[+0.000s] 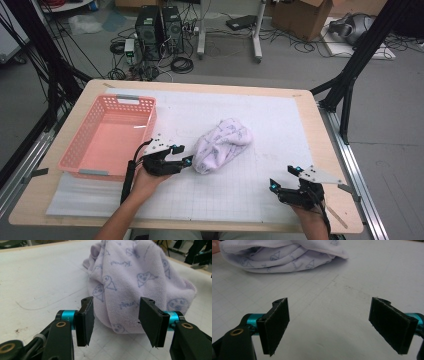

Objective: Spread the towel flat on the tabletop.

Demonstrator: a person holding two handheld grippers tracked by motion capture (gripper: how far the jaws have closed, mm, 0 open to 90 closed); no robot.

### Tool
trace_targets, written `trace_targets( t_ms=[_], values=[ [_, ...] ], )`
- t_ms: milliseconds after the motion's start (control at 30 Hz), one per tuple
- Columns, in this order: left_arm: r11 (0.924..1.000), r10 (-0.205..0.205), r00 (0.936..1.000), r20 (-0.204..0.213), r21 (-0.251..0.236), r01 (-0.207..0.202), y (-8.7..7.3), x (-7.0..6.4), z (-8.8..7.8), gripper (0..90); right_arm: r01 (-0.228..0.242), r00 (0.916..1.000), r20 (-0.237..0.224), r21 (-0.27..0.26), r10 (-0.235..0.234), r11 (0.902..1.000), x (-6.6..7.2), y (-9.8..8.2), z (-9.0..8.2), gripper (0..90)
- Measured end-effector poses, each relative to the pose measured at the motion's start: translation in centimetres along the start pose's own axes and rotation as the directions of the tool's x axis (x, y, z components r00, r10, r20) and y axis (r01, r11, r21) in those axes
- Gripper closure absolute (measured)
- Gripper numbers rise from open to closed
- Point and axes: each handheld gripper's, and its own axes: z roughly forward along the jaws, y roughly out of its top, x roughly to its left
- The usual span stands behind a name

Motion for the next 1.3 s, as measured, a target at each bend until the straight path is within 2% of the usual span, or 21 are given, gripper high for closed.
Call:
trace_targets(
  t_ms=[133,233,267,367,433,533,567,667,700,767,800,833,867,933,967,1033,1067,1100,1200,1300],
  values=[
    [0.9982,0.03,0.9995,-0.011,0.053,-0.029,-0.3,-0.2,1.0,48.3,0.03,0.9994,-0.021,0.053,-0.029,0.9982,0.7,0.9,2.3,15.6],
    [0.9966,0.049,0.9987,-0.008,0.066,-0.049,-0.3,-0.6,1.4,48.5,0.043,0.9951,-0.092,0.074,-0.036,0.9964,1.2,1.8,4.2,23.1],
    [0.9964,0.056,0.9984,-0.009,0.065,-0.056,-0.3,-0.7,1.5,48.5,0.061,0.9944,-0.092,0.084,-0.053,0.9946,1.5,2.1,4.7,23.0],
    [0.9949,0.07,0.9975,0.007,0.072,-0.071,-0.3,-1.0,1.9,50.1,0.072,0.9931,-0.1,0.098,-0.062,0.9926,2.0,3.2,6.5,23.3],
    [0.9932,0.08,0.9965,0.026,0.083,-0.082,-0.4,-1.2,2.0,55.3,0.08,0.9923,-0.103,0.118,-0.068,0.9897,2.4,3.8,7.8,27.3],
    [0.9887,0.114,0.9921,0.053,0.092,-0.118,-0.4,-1.6,2.1,71.5,0.132,0.9876,-0.106,0.155,-0.116,0.9791,3.1,4.7,9.8,32.2],
    [0.9893,0.112,0.9919,0.059,0.087,-0.117,-0.4,-1.6,2.2,76.5,0.14,0.9869,-0.103,0.167,-0.124,0.976,3.3,5.1,10.4,33.5],
    [0.9934,0.088,0.9936,0.071,0.067,-0.093,-0.4,-1.3,2.0,80.3,0.17,0.9841,-0.083,0.181,-0.157,0.9688,4.0,5.9,12.4,39.4],
    [0.9943,0.085,0.9934,0.077,0.059,-0.089,-0.3,-1.2,1.9,80.7,0.179,0.9827,-0.08,0.183,-0.167,0.9667,4.2,6.2,13.0,42.1],
    [0.9975,0.065,0.993,0.099,0.023,-0.067,-0.1,-1.1,1.5,81.0,0.202,0.9786,-0.084,0.213,-0.188,0.9561,4.7,6.4,14.2,53.8],
    [0.9987,0.05,0.9927,0.109,-0.006,-0.05,0.0,-1.2,1.3,81.6,0.196,0.9778,-0.118,0.228,-0.173,0.9538,5.0,6.7,14.4,70.8],
    [0.9988,0.042,0.9924,0.116,-0.031,-0.039,0.2,-1.2,1.0,81.6,0.196,0.9778,-0.118,0.228,-0.173,0.9538,5.0,6.7,14.4,70.8],
    [0.9984,0.035,0.9922,0.12,-0.049,-0.03,0.3,-1.2,0.8,81.7,0.221,0.9727,-0.127,0.249,-0.195,0.943,5.1,7.0,14.2,79.4],
    [0.9961,0.025,0.9911,0.131,-0.087,-0.014,0.7,-1.3,0.2,81.8,0.257,0.9633,-0.15,0.275,-0.222,0.9265,5.3,7.1,13.3,83.3],
    [0.995,0.021,0.9909,0.133,-0.1,-0.008,0.9,-1.3,-0.1,81.8,0.254,0.9624,-0.167,0.276,-0.214,0.9269,5.1,7.1,12.7,83.8],
    [0.9908,0.011,0.9897,0.143,-0.135,0.008,1.3,-1.3,-0.7,81.9,0.234,0.9608,-0.208,0.254,-0.183,0.9384,4.9,6.8,11.1,84.0],
    [0.9879,-0.003,0.9882,0.153,-0.153,0.026,1.4,-1.2,-1.0,82.0,0.222,0.9574,-0.237,0.239,-0.165,0.9451,4.9,6.5,10.3,84.0],
    [0.9847,-0.013,0.9868,0.161,-0.169,0.041,1.7,-1.2,-1.3,82.0,0.213,0.9525,-0.267,0.236,-0.147,0.9482,4.9,6.2,9.4,84.1],
    [0.9811,-0.003,0.9855,0.17,-0.19,0.036,2.3,-1.5,-1.7,82.1,0.238,0.932,-0.327,0.227,-0.156,0.9444,5.4,5.4,7.1,84.5],
    [0.973,-0.028,0.981,0.192,-0.22,0.071,2.7,-1.9,-1.9,82.3,0.215,0.9149,-0.382,0.183,-0.132,0.9592,5.7,5.1,5.0,84.4]
  ],
)
